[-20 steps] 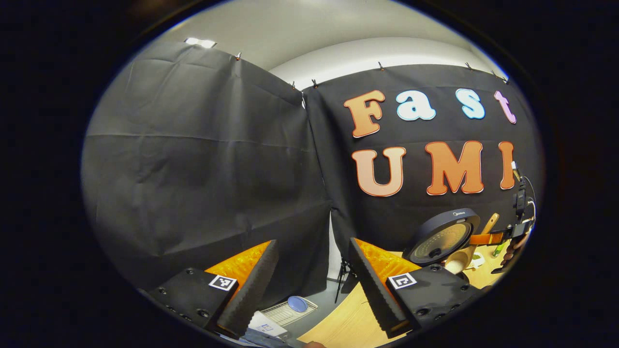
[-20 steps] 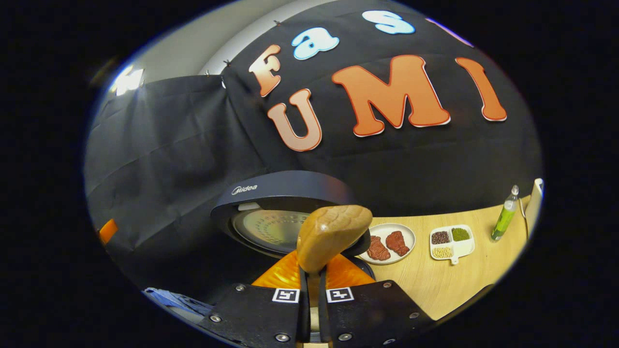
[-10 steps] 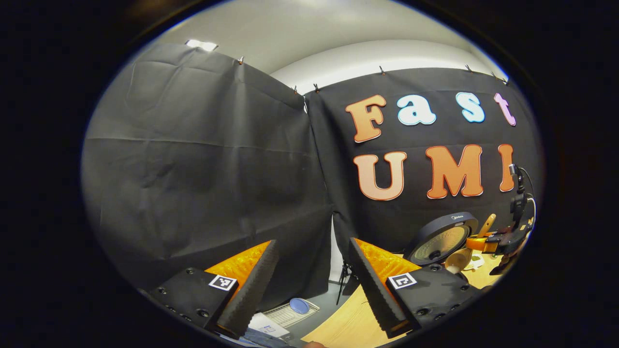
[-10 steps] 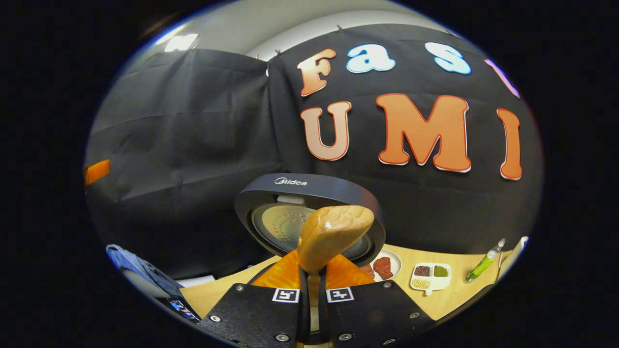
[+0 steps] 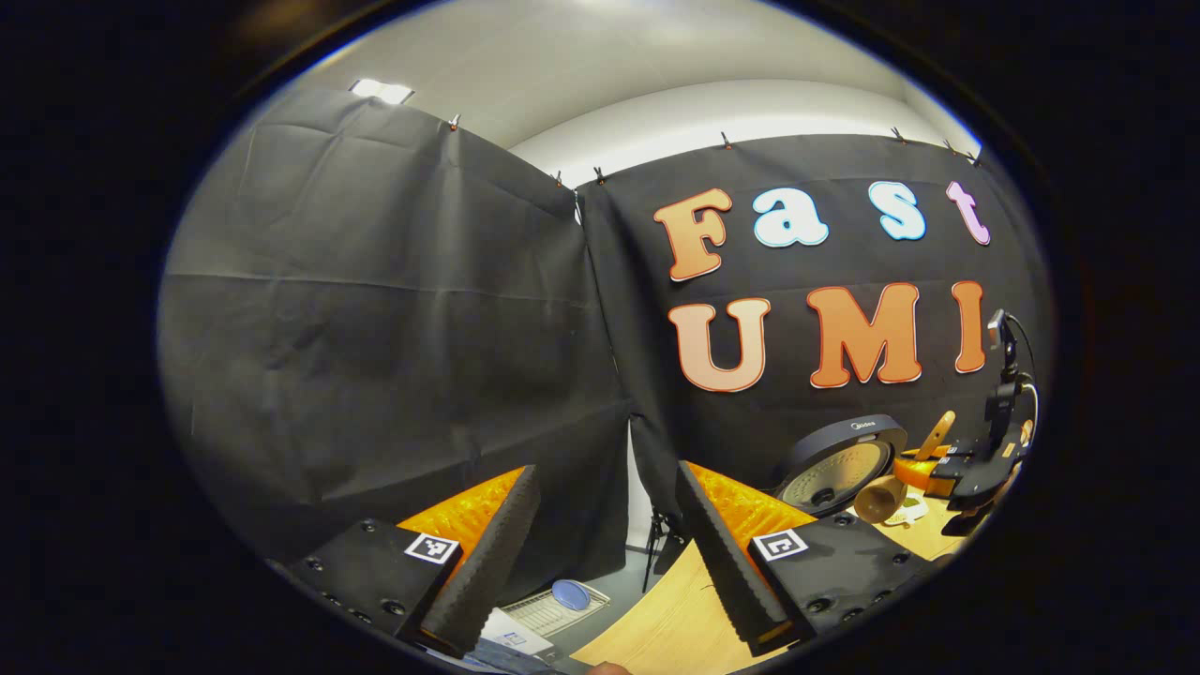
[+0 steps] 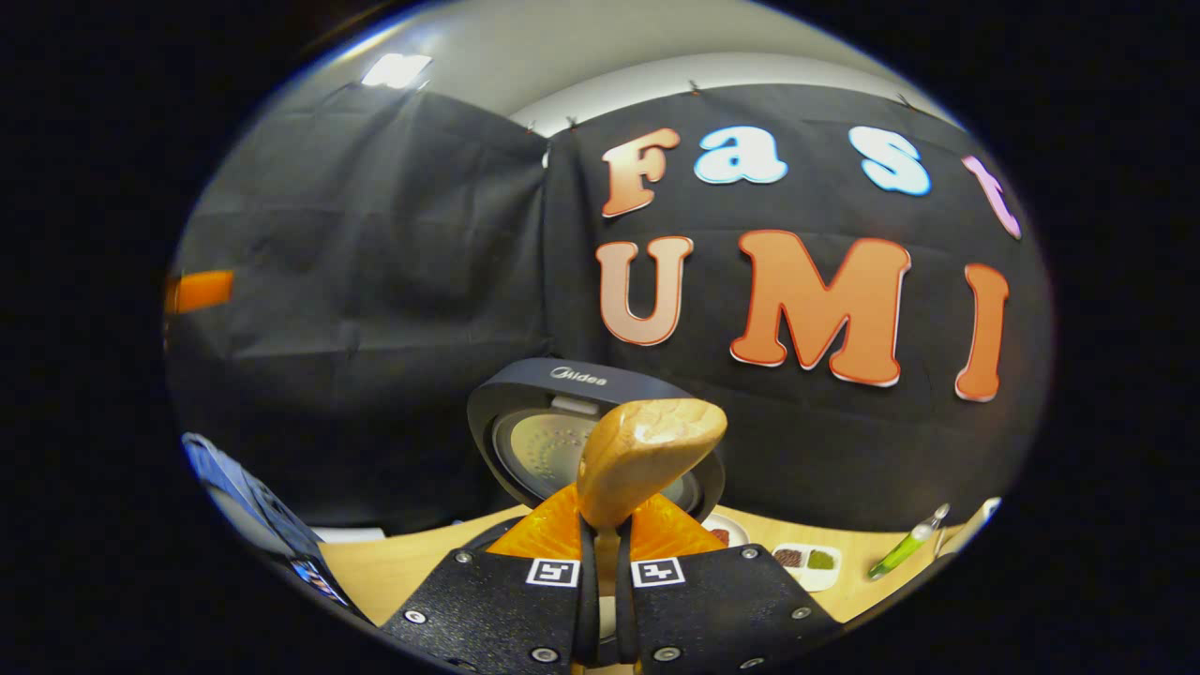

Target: Close the left gripper, press the button to open the rice cooker; take a wooden spoon from the chopstick holder with the right hand, scoop a spoonful of rice and pour it into the rice cooker, then put the wooden spoon back into the chopstick holder.

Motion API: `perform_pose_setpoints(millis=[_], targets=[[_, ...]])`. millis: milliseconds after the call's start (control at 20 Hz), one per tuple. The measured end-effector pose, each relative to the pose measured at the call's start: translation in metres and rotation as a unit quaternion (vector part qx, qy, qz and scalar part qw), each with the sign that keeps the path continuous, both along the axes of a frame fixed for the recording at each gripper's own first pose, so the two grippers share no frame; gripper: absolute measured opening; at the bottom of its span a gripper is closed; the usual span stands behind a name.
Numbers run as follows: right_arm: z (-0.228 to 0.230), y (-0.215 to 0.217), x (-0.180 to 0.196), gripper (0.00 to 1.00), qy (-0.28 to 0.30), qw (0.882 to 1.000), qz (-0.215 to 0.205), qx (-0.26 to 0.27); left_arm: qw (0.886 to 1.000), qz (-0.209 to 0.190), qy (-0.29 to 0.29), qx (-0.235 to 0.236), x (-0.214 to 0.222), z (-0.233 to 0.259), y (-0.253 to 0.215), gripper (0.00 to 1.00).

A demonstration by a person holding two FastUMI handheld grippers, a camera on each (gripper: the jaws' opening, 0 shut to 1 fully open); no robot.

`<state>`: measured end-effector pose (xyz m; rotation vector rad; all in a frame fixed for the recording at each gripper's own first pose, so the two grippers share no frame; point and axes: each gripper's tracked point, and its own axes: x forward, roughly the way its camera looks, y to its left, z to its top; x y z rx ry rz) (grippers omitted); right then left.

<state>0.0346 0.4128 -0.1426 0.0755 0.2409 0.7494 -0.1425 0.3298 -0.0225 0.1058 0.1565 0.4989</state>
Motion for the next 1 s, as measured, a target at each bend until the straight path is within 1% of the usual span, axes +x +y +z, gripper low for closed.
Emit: perform_pose_setpoints(millis=[50,100,200,300,350,400,450,500,550,650,850,900,1000], targets=[[0.003,-0.012,0.006,0.06,0.024,1.000,-0.009,0.019,1.000,-0.003,0.000,-0.005,0.003,-0.001,-0.005,0.94],[0.005,-0.024,0.012,0.06,0.044,0.998,-0.018,0.036,1.000,-0.005,-0.002,-0.008,0.004,-0.002,-0.010,1.00],[0.006,-0.053,0.019,0.06,0.080,0.994,-0.041,0.062,1.000,-0.014,-0.001,-0.012,0.011,-0.007,-0.022,0.94],[0.002,-0.092,0.022,0.06,0.092,0.991,-0.066,0.067,1.000,-0.027,0.005,-0.013,0.020,-0.012,-0.039,0.94],[-0.002,-0.111,0.023,0.06,0.092,0.991,-0.079,0.061,0.999,-0.035,0.006,-0.012,0.026,-0.014,-0.048,0.94],[-0.010,-0.133,0.024,0.11,0.094,0.990,-0.095,0.052,0.999,-0.044,0.006,-0.012,0.033,-0.014,-0.058,1.00],[-0.021,-0.154,0.023,0.11,0.100,0.988,-0.110,0.042,0.998,-0.053,0.008,-0.014,0.040,-0.016,-0.067,1.00],[-0.031,-0.176,0.023,0.06,0.107,0.986,-0.126,0.033,0.998,-0.062,0.009,-0.015,0.046,-0.018,-0.076,0.94],[-0.039,-0.199,0.022,0.06,0.114,0.983,-0.144,0.026,0.997,-0.071,0.011,-0.017,0.051,-0.019,-0.086,0.94],[-0.055,-0.242,0.021,0.06,0.127,0.976,-0.178,0.016,0.996,-0.089,0.016,-0.018,0.061,-0.025,-0.105,0.98],[-0.088,-0.318,0.003,0.06,0.156,0.959,-0.238,-0.010,0.992,-0.116,0.038,-0.020,0.079,-0.041,-0.138,0.94],[-0.094,-0.335,0.002,0.06,0.162,0.954,-0.252,-0.014,0.991,-0.123,0.040,-0.022,0.082,-0.043,-0.146,1.00],[-0.106,-0.365,-0.002,0.06,0.170,0.945,-0.280,-0.021,0.990,-0.135,0.045,-0.024,0.091,-0.047,-0.161,0.94]])
